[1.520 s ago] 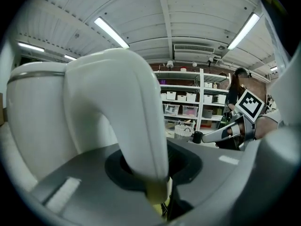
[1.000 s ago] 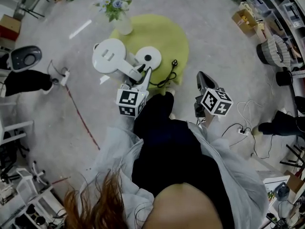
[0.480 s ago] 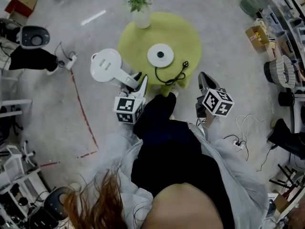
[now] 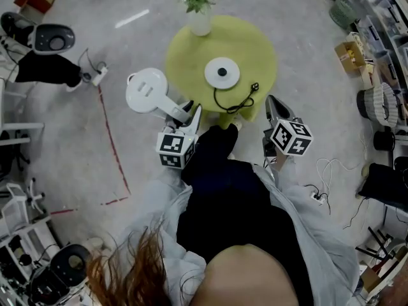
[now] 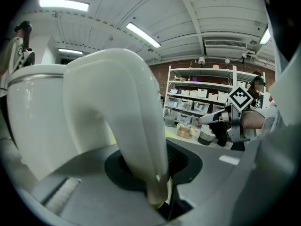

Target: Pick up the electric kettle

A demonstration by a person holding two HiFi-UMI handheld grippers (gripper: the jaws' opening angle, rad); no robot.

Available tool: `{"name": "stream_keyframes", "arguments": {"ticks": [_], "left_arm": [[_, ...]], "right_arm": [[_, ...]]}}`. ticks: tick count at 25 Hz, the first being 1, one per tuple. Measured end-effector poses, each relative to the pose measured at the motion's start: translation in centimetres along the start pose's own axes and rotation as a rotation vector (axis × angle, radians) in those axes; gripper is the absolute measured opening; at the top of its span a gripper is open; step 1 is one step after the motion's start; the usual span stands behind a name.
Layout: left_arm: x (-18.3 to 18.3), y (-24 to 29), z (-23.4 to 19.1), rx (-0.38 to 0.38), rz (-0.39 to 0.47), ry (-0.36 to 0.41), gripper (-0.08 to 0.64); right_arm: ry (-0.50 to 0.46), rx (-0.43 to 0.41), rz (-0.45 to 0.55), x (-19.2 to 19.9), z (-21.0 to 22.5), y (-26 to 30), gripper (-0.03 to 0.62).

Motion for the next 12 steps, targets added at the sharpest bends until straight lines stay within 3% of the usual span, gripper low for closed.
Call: {"name": "stream_keyframes", "arguments": {"ticks": [12], "left_arm": [[0.01,0.46,0.42,0.022,0.008,-0.026,0.106]], "right_arm": [[-0.012,-0.013,-0.013,0.04,-0.4,-0.11,0.002]]}}
Point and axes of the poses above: the fingertips, and each gripper's own axes: y forward along the fingers, z to its right, x out of its underside, the point moved 8 cm from there along -y, backward along the fingers, and after that the axes turned 13 degrees about -z, right-handed, at the moved point
